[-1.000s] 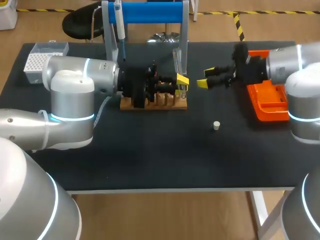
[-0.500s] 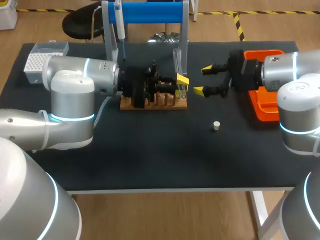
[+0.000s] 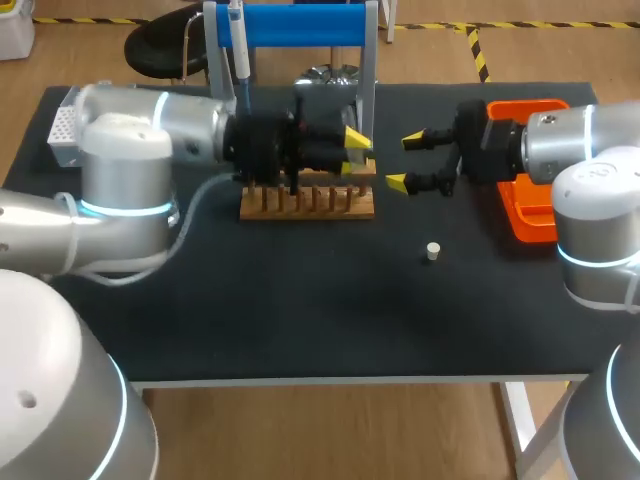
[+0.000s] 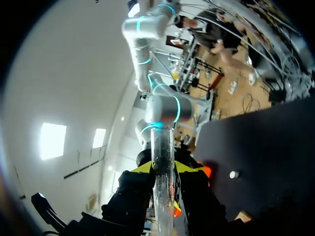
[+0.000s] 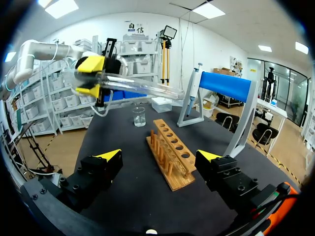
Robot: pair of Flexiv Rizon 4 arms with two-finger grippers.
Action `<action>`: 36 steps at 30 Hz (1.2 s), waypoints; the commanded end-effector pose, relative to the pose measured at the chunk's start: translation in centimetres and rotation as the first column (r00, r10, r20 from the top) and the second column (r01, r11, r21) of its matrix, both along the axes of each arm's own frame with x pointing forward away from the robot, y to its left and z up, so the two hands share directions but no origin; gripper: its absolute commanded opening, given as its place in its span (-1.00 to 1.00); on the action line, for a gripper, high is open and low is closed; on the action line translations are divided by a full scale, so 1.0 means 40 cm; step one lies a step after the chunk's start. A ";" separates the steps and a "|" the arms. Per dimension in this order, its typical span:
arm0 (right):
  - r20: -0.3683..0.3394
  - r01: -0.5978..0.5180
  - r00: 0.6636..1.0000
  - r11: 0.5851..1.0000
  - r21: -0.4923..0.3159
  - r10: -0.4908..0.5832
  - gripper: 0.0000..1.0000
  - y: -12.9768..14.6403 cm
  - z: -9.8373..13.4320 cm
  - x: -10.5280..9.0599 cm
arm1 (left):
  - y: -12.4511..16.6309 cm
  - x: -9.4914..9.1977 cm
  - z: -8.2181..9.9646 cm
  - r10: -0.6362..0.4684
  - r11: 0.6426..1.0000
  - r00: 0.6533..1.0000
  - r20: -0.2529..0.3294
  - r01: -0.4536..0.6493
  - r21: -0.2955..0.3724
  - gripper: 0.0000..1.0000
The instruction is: Invert the test tube, pick up the pipette, mount the tip to pipette, aspirate from beaker and dispense into the tube, eject the tip, return the pipette, and cap with the stopper.
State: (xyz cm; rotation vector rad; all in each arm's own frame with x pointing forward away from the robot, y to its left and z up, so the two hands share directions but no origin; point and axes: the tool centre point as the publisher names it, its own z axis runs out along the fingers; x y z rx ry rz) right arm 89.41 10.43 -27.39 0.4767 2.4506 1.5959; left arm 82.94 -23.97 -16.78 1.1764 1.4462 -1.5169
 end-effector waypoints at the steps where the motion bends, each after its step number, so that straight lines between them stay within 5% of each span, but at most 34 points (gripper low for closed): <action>1: 0.001 0.000 1.000 1.000 0.001 0.000 1.00 -0.001 -0.001 -0.001 | 0.031 -0.002 0.022 -0.032 0.999 0.948 -0.316 0.042 0.024 -1.00; 13: 0.001 0.000 1.000 1.000 0.001 0.000 1.00 -0.001 -0.001 -0.001 | 0.031 -0.002 0.022 -0.032 0.999 0.948 -0.316 0.042 0.024 -1.00; 17: 0.001 0.000 1.000 1.000 0.001 0.000 1.00 -0.001 -0.001 -0.001 | 0.068 0.060 0.075 -0.038 0.996 0.849 -0.528 0.076 0.051 -1.00; 18: 0.001 0.000 1.000 1.000 0.001 0.000 1.00 -0.001 -0.001 -0.001 | 0.074 0.067 0.083 -0.027 0.996 0.843 -0.538 0.070 0.058 -1.00; 25: 0.001 0.000 1.000 1.000 0.001 0.000 1.00 -0.001 -0.001 -0.001 | 0.105 0.130 0.096 0.025 0.999 0.658 -0.753 0.019 0.049 -1.00; 31: 0.001 0.000 1.000 1.000 0.001 0.000 1.00 -0.001 -0.001 -0.001 | 0.089 0.166 0.088 0.060 0.998 0.538 -0.841 -0.027 0.055 -1.00; 36: 0.001 0.000 1.000 1.000 0.001 0.000 1.00 -0.001 -0.001 -0.001 | 0.078 0.194 0.097 0.095 0.994 0.509 -0.856 -0.090 0.057 -1.00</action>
